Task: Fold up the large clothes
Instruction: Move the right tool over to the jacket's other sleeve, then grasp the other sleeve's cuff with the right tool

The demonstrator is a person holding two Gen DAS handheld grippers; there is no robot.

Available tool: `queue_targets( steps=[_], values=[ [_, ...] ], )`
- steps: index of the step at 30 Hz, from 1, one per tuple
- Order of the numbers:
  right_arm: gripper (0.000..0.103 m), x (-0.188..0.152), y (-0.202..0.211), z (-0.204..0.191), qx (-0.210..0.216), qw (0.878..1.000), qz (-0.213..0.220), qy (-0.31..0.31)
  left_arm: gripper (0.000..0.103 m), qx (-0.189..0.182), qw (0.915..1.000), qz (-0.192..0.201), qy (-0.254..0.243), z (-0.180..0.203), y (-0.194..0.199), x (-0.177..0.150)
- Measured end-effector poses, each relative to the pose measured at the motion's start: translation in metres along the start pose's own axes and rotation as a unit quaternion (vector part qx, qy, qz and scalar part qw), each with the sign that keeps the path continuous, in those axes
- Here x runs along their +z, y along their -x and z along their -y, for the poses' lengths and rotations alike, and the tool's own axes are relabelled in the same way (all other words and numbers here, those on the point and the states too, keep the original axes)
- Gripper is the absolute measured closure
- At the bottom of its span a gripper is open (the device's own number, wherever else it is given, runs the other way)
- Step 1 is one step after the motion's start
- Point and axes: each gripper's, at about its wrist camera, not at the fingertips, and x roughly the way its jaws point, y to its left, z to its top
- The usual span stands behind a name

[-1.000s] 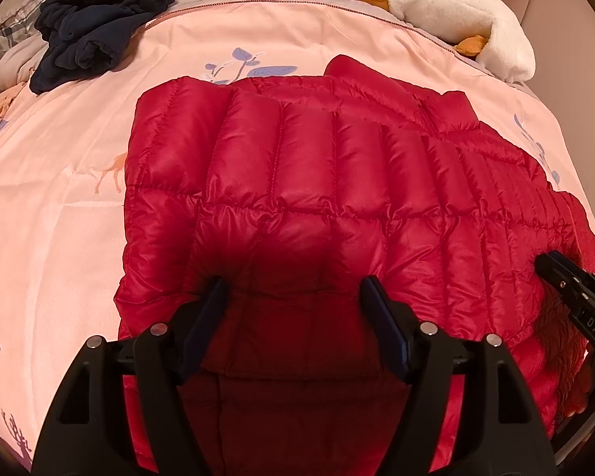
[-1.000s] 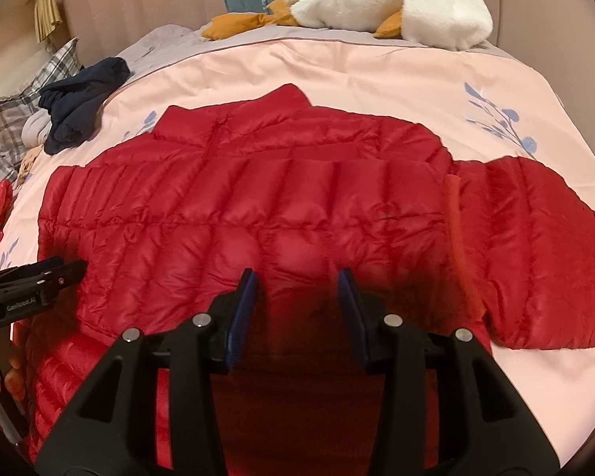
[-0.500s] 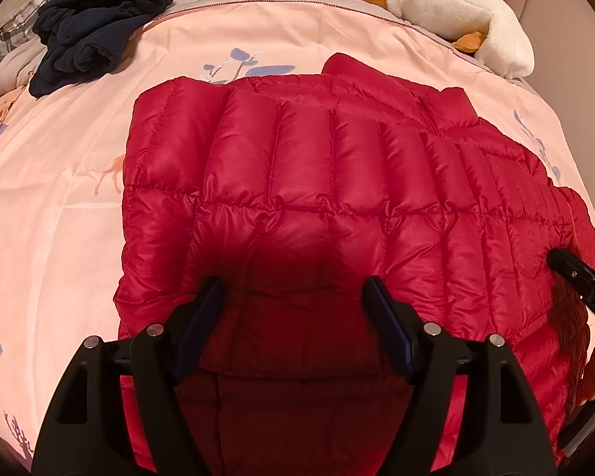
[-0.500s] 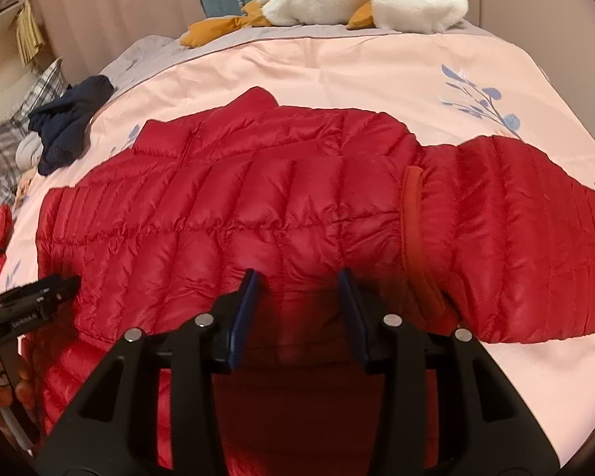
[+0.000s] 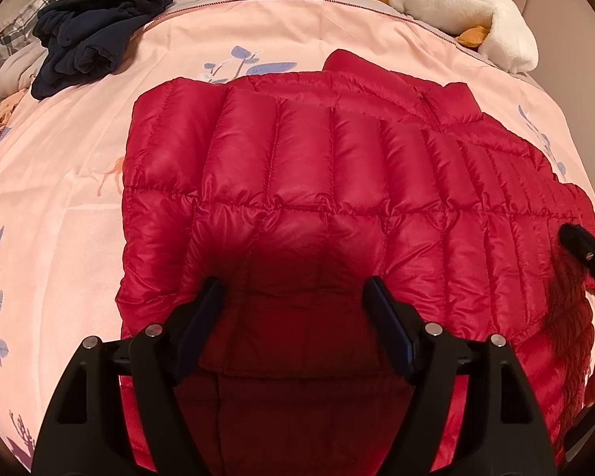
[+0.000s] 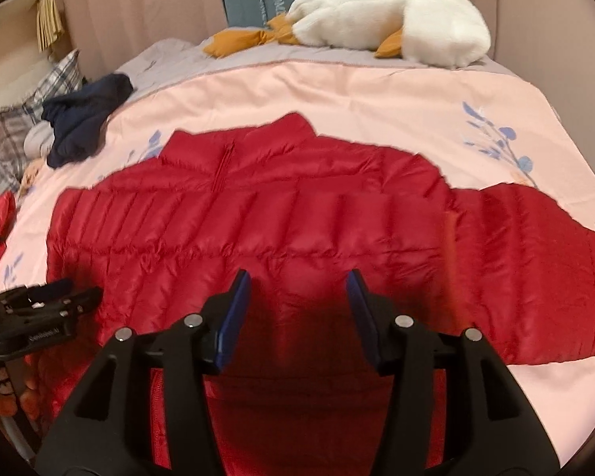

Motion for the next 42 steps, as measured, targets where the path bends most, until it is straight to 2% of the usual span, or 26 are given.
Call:
queue_targets(
  steps=[9,15,18,20,22,26,33,37,40,42],
  values=[
    [0.054,-0.011,-0.006,0.036,0.005,0.999,-0.019,-0.042,0.026,0.006,1.0,-0.003,-0.006,0.002,0.0,0.001],
    [0.054,-0.015,0.019,0.058,0.0,0.998,0.001,-0.056,0.02,0.025,0.9996,0.001,-0.008,0.005,0.001,0.0],
    [0.05,-0.015,0.033,0.067,-0.018,0.998,0.014,-0.06,0.019,0.041,0.9991,0.006,-0.006,0.008,0.006,-0.001],
    [0.049,-0.016,0.04,0.075,-0.015,0.997,0.019,-0.066,0.019,0.052,0.9985,0.016,-0.009,0.012,0.013,-0.005],
    [0.042,-0.018,0.05,0.086,-0.01,0.996,0.026,-0.079,0.019,0.054,0.998,0.031,-0.016,0.019,0.024,-0.008],
    [0.031,-0.028,0.071,0.113,-0.002,0.993,0.037,-0.114,0.01,0.052,0.9963,0.059,-0.033,0.035,0.047,-0.017],
    [0.015,-0.063,0.108,0.186,0.031,0.975,0.048,-0.216,0.01,0.01,0.9956,0.071,-0.061,0.071,0.087,-0.039],
    [0.012,-0.091,0.129,0.24,0.041,0.956,0.054,-0.286,0.008,-0.029,0.9949,0.068,-0.069,0.088,0.106,-0.056],
    [0.012,-0.113,0.144,0.279,0.036,0.941,0.061,-0.332,0.001,-0.064,0.9939,0.066,-0.061,0.095,0.117,-0.069],
    [0.012,-0.124,0.153,0.299,0.03,0.933,0.067,-0.353,0.001,-0.09,0.9928,0.063,-0.048,0.098,0.123,-0.077]
  ],
)
